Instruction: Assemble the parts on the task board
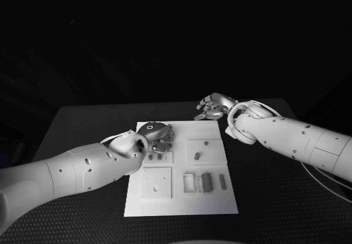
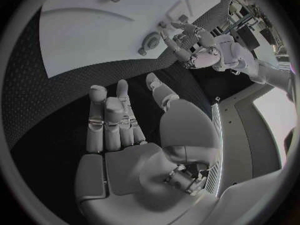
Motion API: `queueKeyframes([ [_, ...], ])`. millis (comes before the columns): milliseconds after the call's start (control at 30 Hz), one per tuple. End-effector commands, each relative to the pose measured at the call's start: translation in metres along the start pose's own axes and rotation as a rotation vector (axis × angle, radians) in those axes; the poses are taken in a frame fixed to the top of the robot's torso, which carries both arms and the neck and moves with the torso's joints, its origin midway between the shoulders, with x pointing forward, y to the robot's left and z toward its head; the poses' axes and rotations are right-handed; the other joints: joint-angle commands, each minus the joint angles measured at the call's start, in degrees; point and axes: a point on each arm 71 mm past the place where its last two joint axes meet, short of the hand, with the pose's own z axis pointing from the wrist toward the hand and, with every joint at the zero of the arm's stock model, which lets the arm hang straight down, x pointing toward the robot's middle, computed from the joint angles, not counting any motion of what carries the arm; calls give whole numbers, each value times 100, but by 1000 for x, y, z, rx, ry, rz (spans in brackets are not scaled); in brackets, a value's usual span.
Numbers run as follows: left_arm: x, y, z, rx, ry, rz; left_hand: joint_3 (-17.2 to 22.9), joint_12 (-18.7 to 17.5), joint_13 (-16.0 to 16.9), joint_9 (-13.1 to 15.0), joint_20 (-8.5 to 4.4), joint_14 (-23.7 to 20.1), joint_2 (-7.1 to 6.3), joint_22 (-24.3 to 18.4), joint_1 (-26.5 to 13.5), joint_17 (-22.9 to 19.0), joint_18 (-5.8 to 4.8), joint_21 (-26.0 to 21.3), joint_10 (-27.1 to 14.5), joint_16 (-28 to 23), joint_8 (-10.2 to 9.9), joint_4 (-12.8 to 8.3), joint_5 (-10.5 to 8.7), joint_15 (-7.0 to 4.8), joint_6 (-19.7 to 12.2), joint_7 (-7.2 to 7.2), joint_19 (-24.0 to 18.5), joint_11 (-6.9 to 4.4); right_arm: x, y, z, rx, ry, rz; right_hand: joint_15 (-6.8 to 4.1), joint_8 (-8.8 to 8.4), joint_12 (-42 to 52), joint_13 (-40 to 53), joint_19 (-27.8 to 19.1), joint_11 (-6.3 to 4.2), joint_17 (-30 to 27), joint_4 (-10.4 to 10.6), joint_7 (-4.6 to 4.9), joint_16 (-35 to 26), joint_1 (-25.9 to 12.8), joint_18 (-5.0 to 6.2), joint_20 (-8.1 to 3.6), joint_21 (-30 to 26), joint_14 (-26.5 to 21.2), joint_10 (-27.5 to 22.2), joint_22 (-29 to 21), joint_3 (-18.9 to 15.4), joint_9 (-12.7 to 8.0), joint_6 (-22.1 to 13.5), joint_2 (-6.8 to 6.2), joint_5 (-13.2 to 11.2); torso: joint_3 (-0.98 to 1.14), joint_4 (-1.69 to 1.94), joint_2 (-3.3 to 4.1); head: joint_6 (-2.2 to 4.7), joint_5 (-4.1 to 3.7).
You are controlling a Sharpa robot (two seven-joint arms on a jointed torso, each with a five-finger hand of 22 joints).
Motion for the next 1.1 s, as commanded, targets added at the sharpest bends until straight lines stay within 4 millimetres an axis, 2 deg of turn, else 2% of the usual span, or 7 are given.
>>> queueKeyframes([
  [33, 1, 0, 1, -4, 20, 3, 14, 33, 2, 1, -18, 48, 102, 150, -26, -5, 596, 46, 55, 17, 28, 44, -26, 1, 56, 83, 32, 6, 1, 1, 0, -10, 7, -2, -2, 9, -33, 10, -3, 18, 7, 4, 39, -29, -61, 254, -49, -28, -36, 13, 88, 28, -6, -11, 16, 12, 2, -4, 3, 0, -3],
  [600, 11, 0, 4, -14, 39, 3, 46, 31, -11, -9, -21, 80, 173, 147, -39, -24, 608, 115, 143, 24, 45, 32, -25, 1, 110, 127, 18, 7, 1, 2, 0, -12, 8, -1, -2, 10, -36, 13, -3, 17, 7, 3, 39, -29, -63, 254, -50, -28, -35, 14, 89, 29, -7, -11, 17, 12, 6, -2, -2, -34, -17],
  [1100, 13, -1, 6, -12, 39, -2, 69, 27, -20, -21, -26, 118, 221, 144, -54, -33, 618, 165, 190, 39, 46, 40, -25, -8, 127, 131, 32, -3, 2, 3, 1, -14, 9, 0, -2, 11, -38, 16, -2, 17, 8, 3, 39, -29, -65, 254, -50, -28, -35, 15, 89, 30, -8, -11, 17, 12, 3, 1, -4, -23, -23],
])
